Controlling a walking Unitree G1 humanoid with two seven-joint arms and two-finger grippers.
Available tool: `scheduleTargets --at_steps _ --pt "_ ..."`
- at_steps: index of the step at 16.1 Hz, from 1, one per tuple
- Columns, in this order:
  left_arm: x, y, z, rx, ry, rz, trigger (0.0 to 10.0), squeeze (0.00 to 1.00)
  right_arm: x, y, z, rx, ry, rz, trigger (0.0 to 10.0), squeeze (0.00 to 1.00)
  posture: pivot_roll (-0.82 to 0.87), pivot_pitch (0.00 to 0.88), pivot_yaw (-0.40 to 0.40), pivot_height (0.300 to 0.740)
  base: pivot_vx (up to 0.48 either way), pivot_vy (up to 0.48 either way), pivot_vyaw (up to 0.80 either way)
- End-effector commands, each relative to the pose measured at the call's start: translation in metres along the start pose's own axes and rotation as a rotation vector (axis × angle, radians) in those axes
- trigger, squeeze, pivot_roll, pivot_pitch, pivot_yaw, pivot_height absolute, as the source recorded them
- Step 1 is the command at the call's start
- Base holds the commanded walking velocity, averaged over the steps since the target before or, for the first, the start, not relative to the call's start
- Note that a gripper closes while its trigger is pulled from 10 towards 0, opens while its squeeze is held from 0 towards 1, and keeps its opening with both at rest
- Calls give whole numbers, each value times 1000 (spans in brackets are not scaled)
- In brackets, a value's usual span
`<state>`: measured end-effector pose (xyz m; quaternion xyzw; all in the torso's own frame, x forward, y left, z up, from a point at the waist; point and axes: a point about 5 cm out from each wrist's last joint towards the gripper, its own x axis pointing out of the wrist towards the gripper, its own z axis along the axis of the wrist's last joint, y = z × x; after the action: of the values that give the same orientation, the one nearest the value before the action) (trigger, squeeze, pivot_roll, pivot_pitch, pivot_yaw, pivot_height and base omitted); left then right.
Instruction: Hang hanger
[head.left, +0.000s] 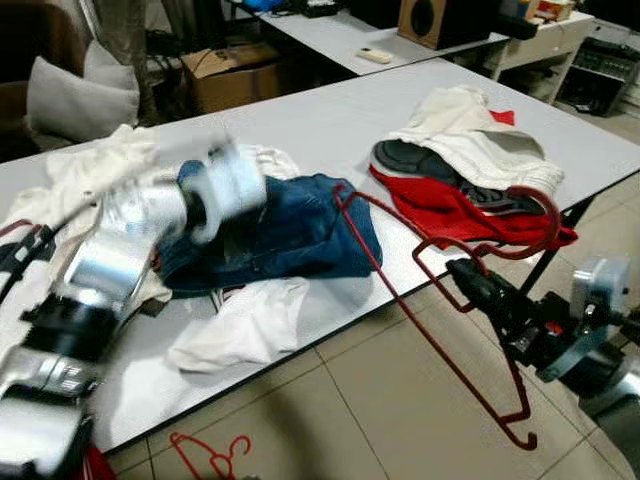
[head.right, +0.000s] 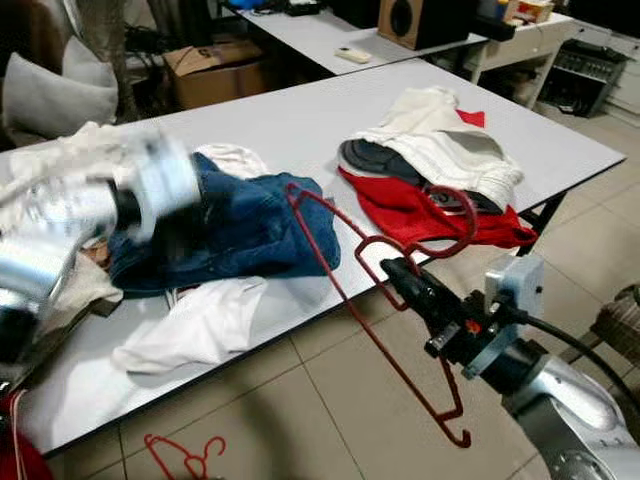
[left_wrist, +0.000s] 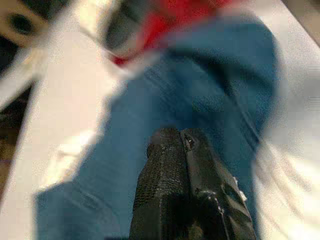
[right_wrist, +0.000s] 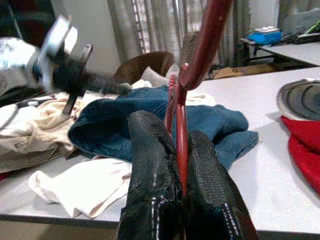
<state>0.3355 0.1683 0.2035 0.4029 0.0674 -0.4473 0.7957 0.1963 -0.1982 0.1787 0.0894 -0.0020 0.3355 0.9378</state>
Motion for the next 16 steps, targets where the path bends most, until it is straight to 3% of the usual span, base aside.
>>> scheduleTargets --at_steps 1,5,10,11,12,13,14,16 --pt "4 -12 -10 43 52 -92 10000 1000 -3 -3 4 -7 -20 -31 10000 0 -201 0 64 740 0 0 0" --pt "7 -42 -40 109 171 -234 10000 1000 -14 -33 4 -41 -34 -263 10000 0 -204 0 64 740 0 0 0" --pt "26 -46 -57 217 193 -66 10000 1000 -14 -26 0 -10 -22 -228 10000 0 -209 0 53 740 0 0 0" --pt "30 -42 -58 236 189 13 10000 933 -12 -27 0 -9 -25 -229 10000 0 -210 0 51 740 0 0 0" --pt "32 -41 -58 247 187 35 10000 933 -11 -27 -1 -9 -26 -230 10000 0 -210 0 51 740 0 0 0" --pt "35 -40 -60 272 187 69 10000 208 -11 -27 -1 -7 -27 -229 10000 0 -210 0 50 740 0 0 0" --pt "38 -40 -62 302 190 103 10000 0 -10 -26 -1 -6 -26 -224 10000 0 -210 0 49 740 0 0 0" --pt "43 -34 -60 350 175 230 10000 0 -9 -25 -1 -6 -24 -215 10000 0 -214 0 52 740 0 0 0"
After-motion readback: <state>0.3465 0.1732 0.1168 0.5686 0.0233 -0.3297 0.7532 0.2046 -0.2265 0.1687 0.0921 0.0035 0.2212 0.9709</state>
